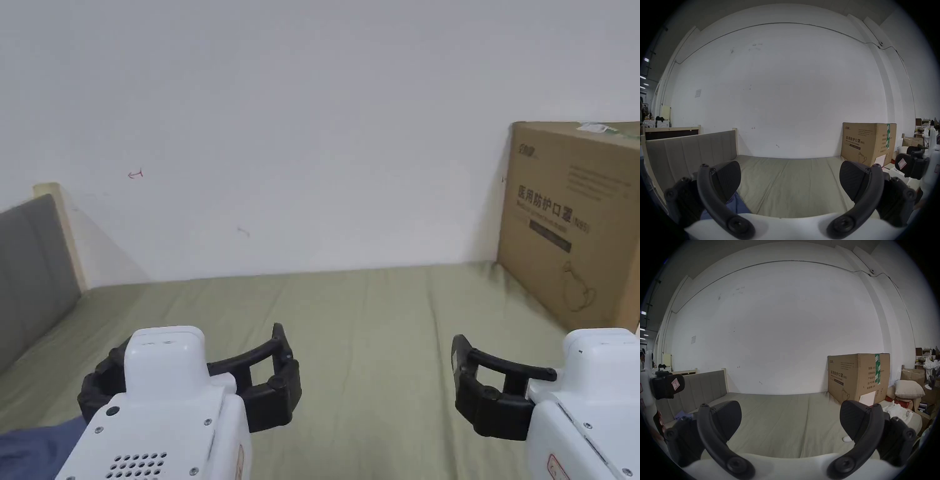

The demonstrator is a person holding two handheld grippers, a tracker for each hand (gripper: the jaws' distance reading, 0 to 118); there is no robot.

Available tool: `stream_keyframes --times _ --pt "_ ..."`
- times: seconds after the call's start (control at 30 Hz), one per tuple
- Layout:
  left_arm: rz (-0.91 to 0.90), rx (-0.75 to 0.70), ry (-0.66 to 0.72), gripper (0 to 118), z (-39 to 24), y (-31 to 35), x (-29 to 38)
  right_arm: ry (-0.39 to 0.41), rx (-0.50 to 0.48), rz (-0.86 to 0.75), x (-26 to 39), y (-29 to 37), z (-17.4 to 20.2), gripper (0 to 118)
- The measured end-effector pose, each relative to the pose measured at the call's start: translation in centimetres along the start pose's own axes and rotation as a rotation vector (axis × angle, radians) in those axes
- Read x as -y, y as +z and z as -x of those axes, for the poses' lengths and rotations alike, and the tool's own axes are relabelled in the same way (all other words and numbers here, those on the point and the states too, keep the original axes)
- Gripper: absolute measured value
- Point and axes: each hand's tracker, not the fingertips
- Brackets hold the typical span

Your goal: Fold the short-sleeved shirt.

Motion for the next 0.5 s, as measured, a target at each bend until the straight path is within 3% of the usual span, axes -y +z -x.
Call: stream_keyframes --times 0.27,0.33,0.37,0.4,0.43,0.5 --pt "0.012 -0.005 0.006 118 0.2 -0.2 0.1 0.007 0.003 0.004 -0.3 -0.4 0.5 118" --pt "-0.007 -0.025 -0.089 118 -0.3 -0.7 -0.3 -0.006 0.008 0.003 -0.9 -0.8 0.3 118" --pt "-0.029 -0.037 -0.161 118 -0.8 -0.9 -0.7 -0.058 0.0 -0.006 -1.0 -1.0 0.0 118" --pt "-0.063 -0.058 -0.263 118 -1.5 -1.1 -1.0 -0.161 -0.02 -0.015 -1.2 -1.2 -0.8 118" --pt "-0.103 -0.092 -0.407 118 -2.5 -1.4 -1.1 -0.326 -0.043 -0.013 -1.1 -1.5 -2.0 118" --pt "-0.178 -0.157 -0.732 118 -4.6 -1.8 0.0 -0.792 -0.077 0.035 0.2 -2.5 -5.3 118"
